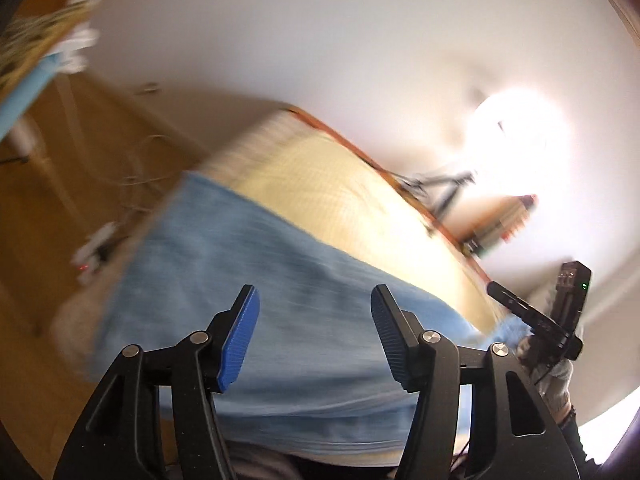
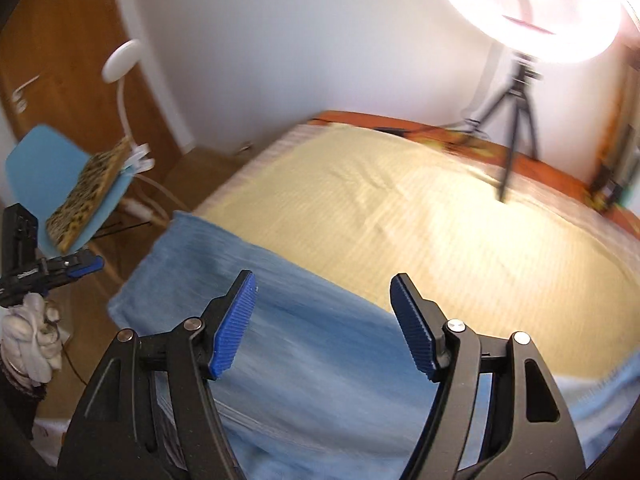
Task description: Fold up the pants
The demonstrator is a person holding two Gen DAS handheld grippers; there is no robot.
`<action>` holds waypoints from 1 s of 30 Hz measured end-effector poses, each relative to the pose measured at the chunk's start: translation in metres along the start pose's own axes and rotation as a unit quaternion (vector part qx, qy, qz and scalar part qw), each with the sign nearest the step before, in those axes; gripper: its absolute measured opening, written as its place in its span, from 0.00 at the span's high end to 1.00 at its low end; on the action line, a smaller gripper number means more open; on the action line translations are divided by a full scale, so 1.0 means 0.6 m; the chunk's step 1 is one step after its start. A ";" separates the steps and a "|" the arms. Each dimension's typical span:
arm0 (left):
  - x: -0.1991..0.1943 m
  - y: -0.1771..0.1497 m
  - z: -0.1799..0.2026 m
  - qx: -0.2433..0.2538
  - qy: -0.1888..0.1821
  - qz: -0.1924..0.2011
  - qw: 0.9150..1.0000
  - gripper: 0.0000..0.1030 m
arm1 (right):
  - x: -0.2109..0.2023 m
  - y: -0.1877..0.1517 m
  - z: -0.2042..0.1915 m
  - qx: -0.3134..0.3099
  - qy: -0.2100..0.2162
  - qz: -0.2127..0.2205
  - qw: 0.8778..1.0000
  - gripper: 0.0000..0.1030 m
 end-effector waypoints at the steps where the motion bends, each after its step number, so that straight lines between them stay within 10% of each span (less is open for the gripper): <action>1: 0.011 -0.003 0.018 0.009 -0.007 -0.008 1.000 0.44 | -0.014 -0.009 0.026 0.012 -0.014 0.001 1.000 0.30; 10: 0.139 -0.063 0.229 0.105 -0.085 -0.107 0.985 0.44 | -0.137 -0.077 0.266 0.143 -0.125 0.012 0.982 0.30; 16: 0.224 -0.143 0.338 0.160 -0.126 -0.183 0.962 0.43 | -0.206 -0.114 0.438 0.232 -0.213 0.010 0.949 0.30; 30: 0.330 -0.247 0.372 0.213 -0.115 -0.269 0.932 0.43 | -0.171 -0.084 0.666 0.355 -0.301 -0.056 0.883 0.30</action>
Point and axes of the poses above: each gripper's, at about its wrist camera, not at the fingertips, and x roughly the way its jaws point, z to its right, y to its top, the point moved 6 cm from there along x, roughly the way its jaws point, and after that the axes turned 1 degree about -x, right-handed, at the moved point
